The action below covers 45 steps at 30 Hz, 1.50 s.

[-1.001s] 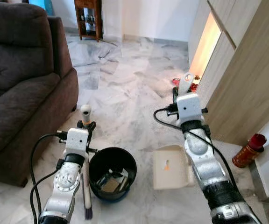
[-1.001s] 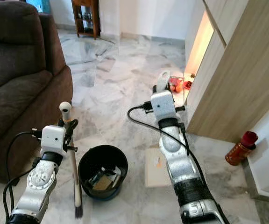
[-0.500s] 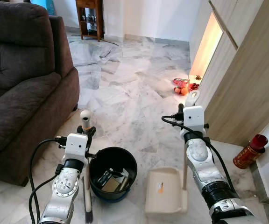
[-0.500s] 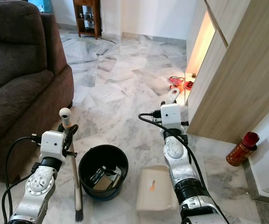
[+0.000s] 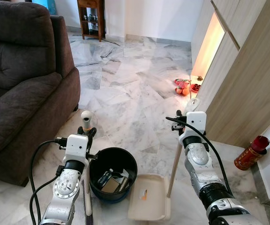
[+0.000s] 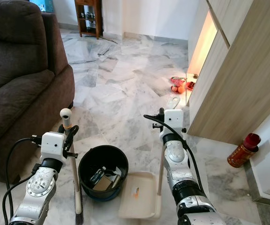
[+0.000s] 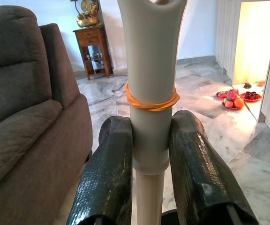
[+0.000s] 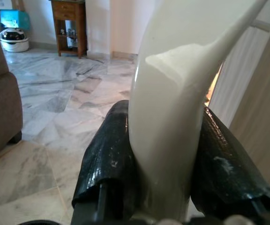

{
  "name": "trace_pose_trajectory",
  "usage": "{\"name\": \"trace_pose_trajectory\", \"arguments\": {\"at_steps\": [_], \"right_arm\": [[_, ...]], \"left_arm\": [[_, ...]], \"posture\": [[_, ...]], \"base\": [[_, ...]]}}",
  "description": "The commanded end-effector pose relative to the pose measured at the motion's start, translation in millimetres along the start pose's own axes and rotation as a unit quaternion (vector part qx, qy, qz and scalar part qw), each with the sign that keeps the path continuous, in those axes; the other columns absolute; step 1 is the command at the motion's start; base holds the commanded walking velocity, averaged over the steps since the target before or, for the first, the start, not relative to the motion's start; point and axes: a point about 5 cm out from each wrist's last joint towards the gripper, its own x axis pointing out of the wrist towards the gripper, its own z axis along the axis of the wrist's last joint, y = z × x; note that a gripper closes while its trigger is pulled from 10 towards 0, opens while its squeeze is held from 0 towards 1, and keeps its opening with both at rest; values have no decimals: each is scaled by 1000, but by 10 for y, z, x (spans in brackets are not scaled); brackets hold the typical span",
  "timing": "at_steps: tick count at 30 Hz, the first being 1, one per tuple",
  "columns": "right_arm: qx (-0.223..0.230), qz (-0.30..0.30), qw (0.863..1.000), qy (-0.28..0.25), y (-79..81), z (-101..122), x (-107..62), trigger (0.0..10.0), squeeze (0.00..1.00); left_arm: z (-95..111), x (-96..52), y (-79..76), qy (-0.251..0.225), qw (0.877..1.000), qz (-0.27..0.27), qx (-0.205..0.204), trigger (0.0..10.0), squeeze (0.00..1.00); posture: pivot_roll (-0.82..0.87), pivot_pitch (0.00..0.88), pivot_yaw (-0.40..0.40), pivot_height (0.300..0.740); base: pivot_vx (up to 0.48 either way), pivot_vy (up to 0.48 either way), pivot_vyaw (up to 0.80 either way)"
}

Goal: Sweep floor

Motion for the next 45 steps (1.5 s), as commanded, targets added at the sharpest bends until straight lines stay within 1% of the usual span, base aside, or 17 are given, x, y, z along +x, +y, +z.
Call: {"name": "trace_pose_trajectory", "arguments": {"at_steps": [1,4,14,27,45], "right_arm": [[18,-2,999,-28,-1,115,50,10000,0],[21,3,999,-28,10,104,47,10000,0],[9,11,999,-32,18,101,43,10000,0],[-9,18,999,-35,36,101,44,10000,0],[-11,20,999,-32,49,82,38,10000,0]], "left_arm": [[139,61,-8,-34,999,2,-3,10000,0],[140,59,-17,-35,999,2,-5,10000,0],[143,52,-5,-36,999,3,-5,10000,0],[150,56,5,-37,999,2,-4,10000,0],[150,57,9,-36,999,4,-4,10000,0]], "posture": [[58,0,-76,740],[59,0,-76,740],[72,0,-73,740],[71,0,-70,740],[74,0,-73,740]], "base": [[0,0,0],[0,0,0],[0,0,0],[-267,0,0],[-278,0,0]]}}
